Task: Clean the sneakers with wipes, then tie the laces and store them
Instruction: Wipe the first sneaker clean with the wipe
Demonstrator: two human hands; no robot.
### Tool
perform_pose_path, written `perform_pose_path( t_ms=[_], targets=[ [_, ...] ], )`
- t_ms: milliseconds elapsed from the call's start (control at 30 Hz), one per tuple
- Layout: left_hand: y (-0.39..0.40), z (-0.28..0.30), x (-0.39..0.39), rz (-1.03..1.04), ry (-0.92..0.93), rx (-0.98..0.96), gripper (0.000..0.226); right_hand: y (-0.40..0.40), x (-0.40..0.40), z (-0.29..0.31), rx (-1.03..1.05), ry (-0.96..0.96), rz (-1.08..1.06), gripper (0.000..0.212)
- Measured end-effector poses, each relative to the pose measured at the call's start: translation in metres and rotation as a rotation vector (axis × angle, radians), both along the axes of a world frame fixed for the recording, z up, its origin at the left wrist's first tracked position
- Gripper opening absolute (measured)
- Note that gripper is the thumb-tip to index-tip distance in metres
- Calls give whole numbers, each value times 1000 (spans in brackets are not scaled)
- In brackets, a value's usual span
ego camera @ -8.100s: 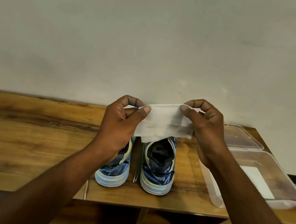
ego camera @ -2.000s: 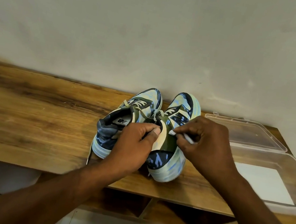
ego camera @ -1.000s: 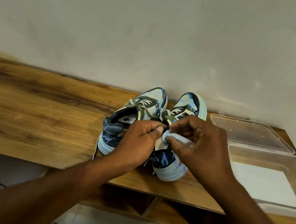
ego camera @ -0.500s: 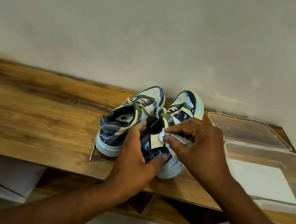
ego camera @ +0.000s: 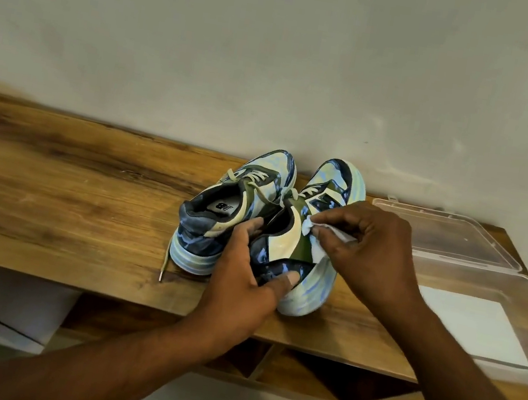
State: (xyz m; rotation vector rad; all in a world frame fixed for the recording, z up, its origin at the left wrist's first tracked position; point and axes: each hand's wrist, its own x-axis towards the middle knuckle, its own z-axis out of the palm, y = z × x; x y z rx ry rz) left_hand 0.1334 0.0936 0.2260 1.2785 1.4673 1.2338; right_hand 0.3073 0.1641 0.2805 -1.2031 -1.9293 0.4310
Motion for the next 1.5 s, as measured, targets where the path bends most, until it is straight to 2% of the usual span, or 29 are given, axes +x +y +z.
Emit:
perform_pose_path(
  t_ms=[133, 300, 400, 500, 633, 867, 967, 1100, 1233, 1367, 1500],
  targets=[
    [-2, 6, -2, 31, 416, 231, 85, -5, -15, -5, 58, -22, 28, 22],
    [-15, -1, 3, -24, 795, 252, 112, -1, -22, -9, 51, 3, 23, 21],
    [-19, -6, 3, -37, 934, 293, 110, -1, -24, -8, 63, -18, 27, 20],
    [-21, -8, 0, -78, 997, 333, 102, 5, -17, -6, 99, -40, -15, 23],
    [-20, -10, -1, -87, 1040, 330, 102, 10, -6, -3, 75, -55, -58, 22],
    [-17, -15, -5, -28, 1002, 318, 100, -4, -11, 9, -66, -166, 219, 23],
    [-13, -15, -6, -54, 1024, 329, 100, 0, -8, 7, 4, -172, 115, 25],
    [-14, -10, -5, -55, 1079, 453, 100, 7, -7, 1, 134, -164, -51, 24],
    [-8, -3, -13, -166, 1092, 538, 101, 0, -10, 5, 82, -175, 12, 24],
    [2, 5, -29, -296, 1102, 548, 106, -5, -3, 13, -95, -170, 113, 25],
    [6, 7, -37, -380, 1104, 571, 105, 2, 7, 7, -51, -133, -35, 23]
  ],
)
